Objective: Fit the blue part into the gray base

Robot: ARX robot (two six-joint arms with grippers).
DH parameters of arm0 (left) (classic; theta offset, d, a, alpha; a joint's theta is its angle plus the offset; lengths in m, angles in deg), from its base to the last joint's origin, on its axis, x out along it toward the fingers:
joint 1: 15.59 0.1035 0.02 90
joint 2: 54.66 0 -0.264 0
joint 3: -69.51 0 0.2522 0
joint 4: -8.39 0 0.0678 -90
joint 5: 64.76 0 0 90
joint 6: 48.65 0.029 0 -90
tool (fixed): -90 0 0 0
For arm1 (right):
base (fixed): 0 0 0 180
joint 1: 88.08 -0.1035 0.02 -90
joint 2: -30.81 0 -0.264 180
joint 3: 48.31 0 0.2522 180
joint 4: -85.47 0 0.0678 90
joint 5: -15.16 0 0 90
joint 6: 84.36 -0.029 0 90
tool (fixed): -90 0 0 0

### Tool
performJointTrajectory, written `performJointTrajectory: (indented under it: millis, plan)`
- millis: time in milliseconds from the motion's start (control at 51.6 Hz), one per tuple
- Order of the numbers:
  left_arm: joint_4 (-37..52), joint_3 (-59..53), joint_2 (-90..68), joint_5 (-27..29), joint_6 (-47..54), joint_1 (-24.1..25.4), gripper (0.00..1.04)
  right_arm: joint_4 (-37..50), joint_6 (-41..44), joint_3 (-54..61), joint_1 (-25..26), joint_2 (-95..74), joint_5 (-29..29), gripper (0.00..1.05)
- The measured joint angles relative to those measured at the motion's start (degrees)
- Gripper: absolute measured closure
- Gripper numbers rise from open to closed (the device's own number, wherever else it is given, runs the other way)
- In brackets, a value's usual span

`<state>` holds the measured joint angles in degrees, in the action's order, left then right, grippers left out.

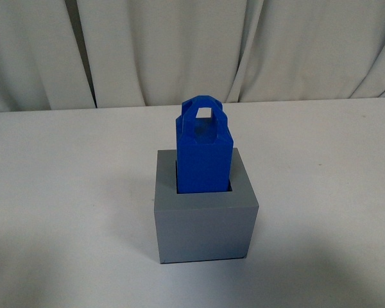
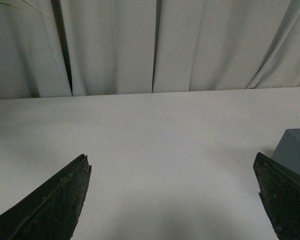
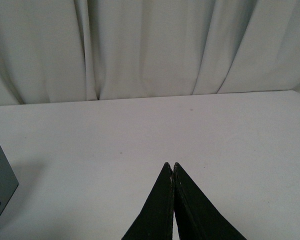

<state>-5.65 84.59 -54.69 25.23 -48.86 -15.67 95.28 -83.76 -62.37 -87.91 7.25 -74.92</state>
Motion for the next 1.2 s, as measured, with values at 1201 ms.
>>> performJointTrajectory:
  millis: [1201]
  plan:
    - [0.0, 0.0, 0.0, 0.0, 0.0, 0.0, 0.06, -23.5, 0.0, 0.0, 0.0, 23.3, -0.2, 0.93]
